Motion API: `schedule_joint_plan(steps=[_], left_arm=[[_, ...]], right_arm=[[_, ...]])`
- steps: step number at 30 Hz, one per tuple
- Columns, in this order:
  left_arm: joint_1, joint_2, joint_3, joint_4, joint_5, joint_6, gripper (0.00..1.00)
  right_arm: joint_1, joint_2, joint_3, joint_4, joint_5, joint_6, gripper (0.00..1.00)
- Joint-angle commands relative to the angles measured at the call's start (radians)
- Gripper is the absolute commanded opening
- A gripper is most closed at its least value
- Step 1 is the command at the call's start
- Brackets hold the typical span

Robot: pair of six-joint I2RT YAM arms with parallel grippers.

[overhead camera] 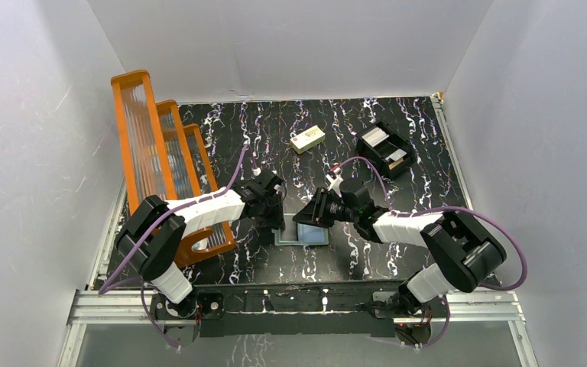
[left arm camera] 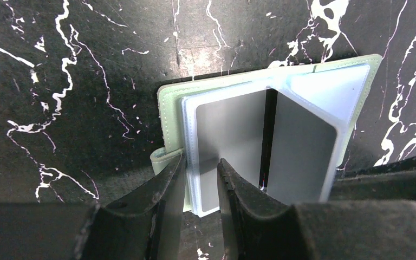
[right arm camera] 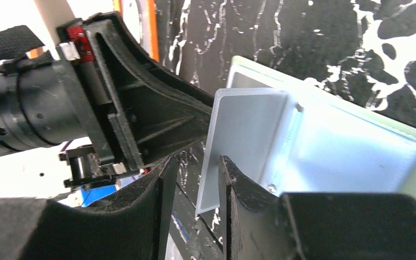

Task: Put the credit cards into the card holder
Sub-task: Turn over the card slot in the card holder.

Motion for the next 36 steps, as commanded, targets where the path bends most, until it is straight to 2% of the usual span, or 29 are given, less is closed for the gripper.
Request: schedule_joint_plan(steps=[1,11,17,22,26,31,36], left_arm=[[0.001,-0.005,-0.011,0.006,0.029,-0.008,0.26],[0.001,-0.068,-0.001,0.000,0.031,-0.030,0.30],[0.000,-0.167,0.009,-0.014,-0.060,-0.045,0.38],[0.001,-0.238,0.015,-0.025,-0.118,-0.044,0.39],[0.001,-0.267,0.023,-0.022,-0.123,-0.020,0.40],[0.001,-0.279,0.038,-0.024,-0.116,0.012,0.40],[0.001,-0.300,0.062,-0.025,-0.108,0.053,0.42]], right_arm=[[0.006,0.021,-0.005,0.168,-0.080,0.065,0.42],[0.006,0.051,0.004,0.172,-0.090,0.079,0.43],[0.006,0.071,0.024,0.140,-0.080,0.065,0.43],[0.006,0.100,0.022,0.148,-0.057,0.080,0.43],[0.006,0.142,0.005,0.222,-0.063,0.111,0.42],[0.007,0.137,0.036,0.156,-0.046,0.078,0.42],[0.006,0.062,0.123,-0.082,0.055,-0.050,0.43]])
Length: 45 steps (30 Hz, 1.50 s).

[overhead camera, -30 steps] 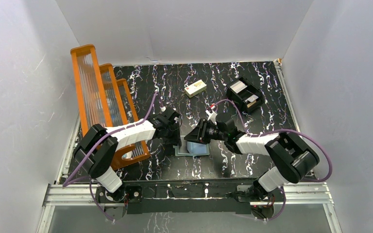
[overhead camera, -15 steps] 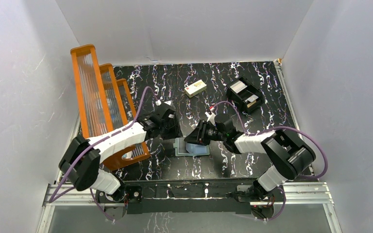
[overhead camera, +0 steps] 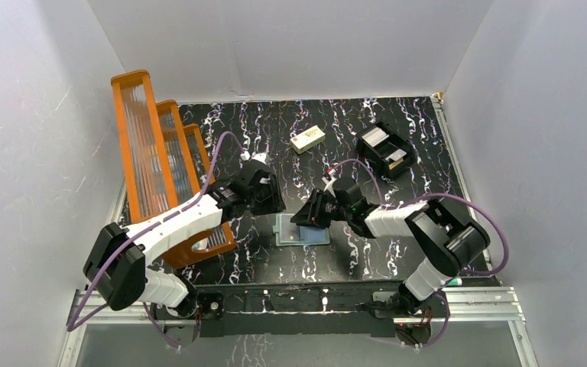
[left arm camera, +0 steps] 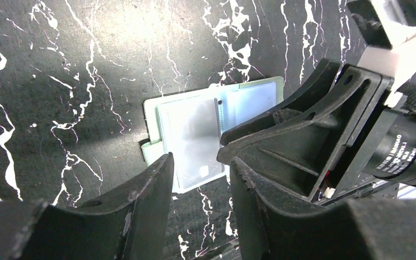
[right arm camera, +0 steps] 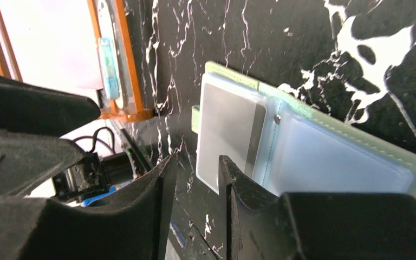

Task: Put the credit cards into the card holder
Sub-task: Turn over the card slot in the card holder, then pick up the credit card from the storage box.

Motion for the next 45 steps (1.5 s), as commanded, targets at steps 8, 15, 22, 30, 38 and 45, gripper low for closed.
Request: schedule_joint_plan(steps=[8,15,22,30,38,45], left_arm=[[0.001,-0.053,0.167,-0.095,0.019,0.167,0.50],[0.001,-0.074,0.207,-0.122,0.071,0.240,0.53],[0.001,-0.099,0.203,-0.146,0.093,0.262,0.53],[0.001,-0.094,0.203,-0.146,0.114,0.258,0.53],[0.001,-0.084,0.200,-0.141,0.116,0.250,0.53],[0.000,-0.068,0.203,-0.136,0.121,0.248,0.53]], right_arm=[[-0.099,-0.213,0.295,-0.609,0.424,-0.260,0.45],[-0.329,-0.285,0.376,-0.720,0.580,-0.261,0.45],[-0.603,-0.292,0.368,-0.614,0.509,-0.326,0.45],[-0.771,-0.083,0.439,-0.507,0.370,-0.261,0.46],[-0.820,0.051,0.499,-0.460,0.344,-0.214,0.45],[-0.828,0.102,0.514,-0.457,0.345,-0.190,0.45]])
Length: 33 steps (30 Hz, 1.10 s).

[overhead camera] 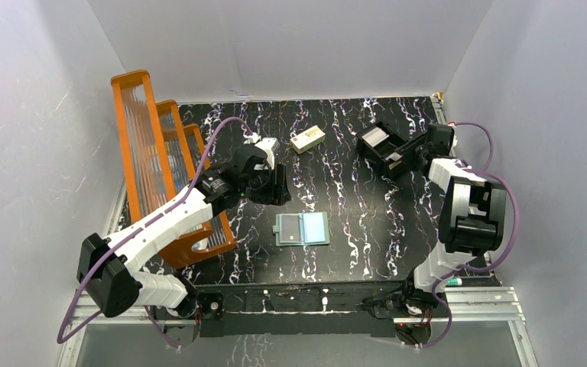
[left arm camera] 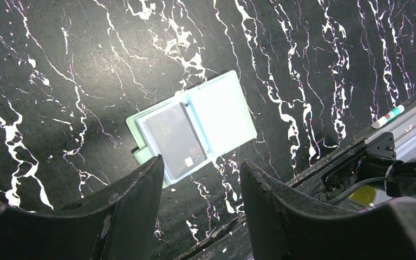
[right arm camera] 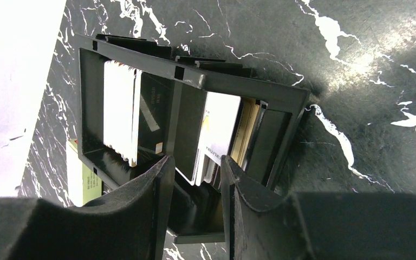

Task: Put the credit cards into the card holder
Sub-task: Pick up the credit card from the storage box.

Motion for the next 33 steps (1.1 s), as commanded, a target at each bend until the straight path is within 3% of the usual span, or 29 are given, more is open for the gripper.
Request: schedule_joint_plan(steps=[1,25,30,33], left_arm=[[0.001,-0.010,0.026,-0.009,0.016,0.004,0.53],[0.001,-0.028,0.021,-0.001,0.005,-0.009,0.53],[0.001,-0.024,0.020,0.003,0.008,-0.011,0.53],[0.001,-0.020,0.022,0.004,0.009,-0.013,0.53]], right_arm=[[-0.009,0.016,0.043,0.058,-0.008,0.028,0.45],[-0.012,0.095,0.047,0.074,0.000,0.067,0.46],[-0.012,0.088,0.009,0.171,-0.030,0.060,0.42],[-0.011,0.082,-0.003,0.196,-0.032,0.061,0.33]])
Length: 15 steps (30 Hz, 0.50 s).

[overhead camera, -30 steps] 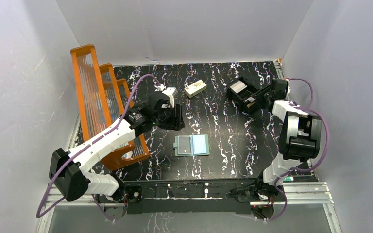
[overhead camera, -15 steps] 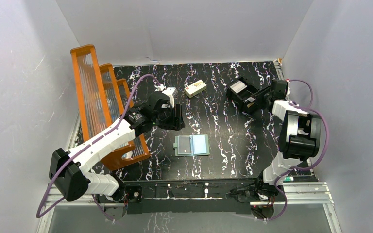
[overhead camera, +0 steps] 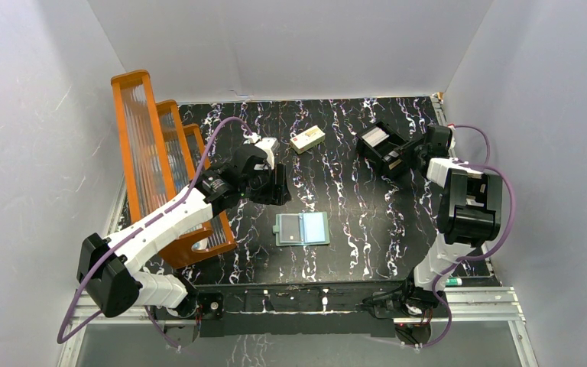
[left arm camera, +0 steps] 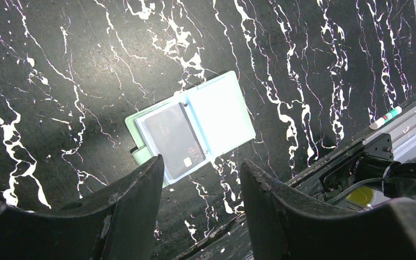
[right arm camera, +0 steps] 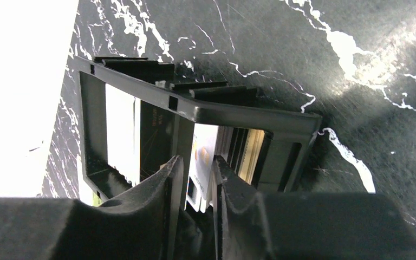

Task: Put the credit cards into the card holder
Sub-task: Pick up the credit card from the storage box.

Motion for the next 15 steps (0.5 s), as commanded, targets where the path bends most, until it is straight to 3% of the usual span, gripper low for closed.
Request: schedule_joint_plan(steps=[1,9,15], left_arm=[[0.001,-0.020,0.022,0.003,0.009,-0.004,0.53],[0.001,-0.026,0.016,0.004,0.014,-0.006,0.53],[0.001,-0.036,0.006,0.004,0.018,-0.017,0.53]], right_arm=[[-0.004,-0.008,-0.012,0.101,-0.011,-0.008,0.30],[-0.004,-0.023,-0.012,0.095,0.003,-0.025,0.02],[-0.004,-0.103,-0.011,0.066,0.007,-0.058,0.00]])
